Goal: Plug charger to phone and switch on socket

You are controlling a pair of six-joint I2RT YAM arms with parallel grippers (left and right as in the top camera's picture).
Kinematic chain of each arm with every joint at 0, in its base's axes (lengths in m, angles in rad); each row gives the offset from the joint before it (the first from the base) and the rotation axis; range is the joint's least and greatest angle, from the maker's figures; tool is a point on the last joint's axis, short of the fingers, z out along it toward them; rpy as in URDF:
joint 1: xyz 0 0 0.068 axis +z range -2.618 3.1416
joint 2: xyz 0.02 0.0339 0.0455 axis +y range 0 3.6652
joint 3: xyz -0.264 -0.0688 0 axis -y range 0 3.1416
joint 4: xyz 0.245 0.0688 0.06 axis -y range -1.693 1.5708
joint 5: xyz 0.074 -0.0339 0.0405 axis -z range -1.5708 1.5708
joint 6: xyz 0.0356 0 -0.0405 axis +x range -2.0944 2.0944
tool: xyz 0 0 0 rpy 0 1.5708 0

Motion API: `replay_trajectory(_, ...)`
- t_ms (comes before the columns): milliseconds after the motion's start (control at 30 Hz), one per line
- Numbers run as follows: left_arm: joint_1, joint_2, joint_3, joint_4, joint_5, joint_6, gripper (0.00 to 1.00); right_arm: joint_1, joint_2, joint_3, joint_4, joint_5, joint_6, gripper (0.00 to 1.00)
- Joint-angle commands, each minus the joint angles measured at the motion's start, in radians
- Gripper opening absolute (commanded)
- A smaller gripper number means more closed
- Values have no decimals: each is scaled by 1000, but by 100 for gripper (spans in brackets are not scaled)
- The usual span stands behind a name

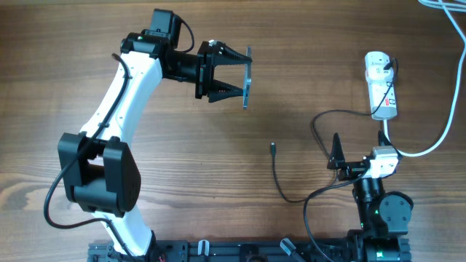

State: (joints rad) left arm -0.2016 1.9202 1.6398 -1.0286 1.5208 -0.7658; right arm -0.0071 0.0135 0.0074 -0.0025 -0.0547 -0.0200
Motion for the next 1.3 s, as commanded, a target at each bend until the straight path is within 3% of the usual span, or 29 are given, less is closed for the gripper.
replay_trajectory(0,3,-31,24,-9,56,-6,58,4,-6,-1,2,3,27,100)
replay_trajectory(133,3,-31,24,-8,56,-5,59,4,-6,-1,2,-3,37,100)
replay_trajectory(233,3,-31,24,-8,56,-5,58,4,-6,-1,13,-98,160,100)
replay_trajectory(333,3,-31,24,-8,56,-5,58,4,-6,-1,27,-245,427,100)
replay_trajectory(433,3,-31,24,-8,56,-5,59,4,-6,-1,28,-253,692,100)
replay_trajectory(533,3,-31,24,-8,56,-5,59,4,-6,-1,28,-259,1044,100)
replay_trajectory(600,3,-31,24,-8,56,-5,58,4,-6,-1,34,-267,1147,100)
replay_trajectory(833,3,-31,24,-8,56,-5,59,4,-6,18,312,-425,937,100)
replay_trajectory(1033,3,-31,24,-7,56,-5,59,4,66,166,306,-405,795,99)
replay_trajectory(1167,3,-31,24,-7,56,-5,59,4,280,436,140,-460,608,100)
replay_trajectory(1267,3,-31,24,-7,53,-5,59,4,528,719,-106,-553,484,100)
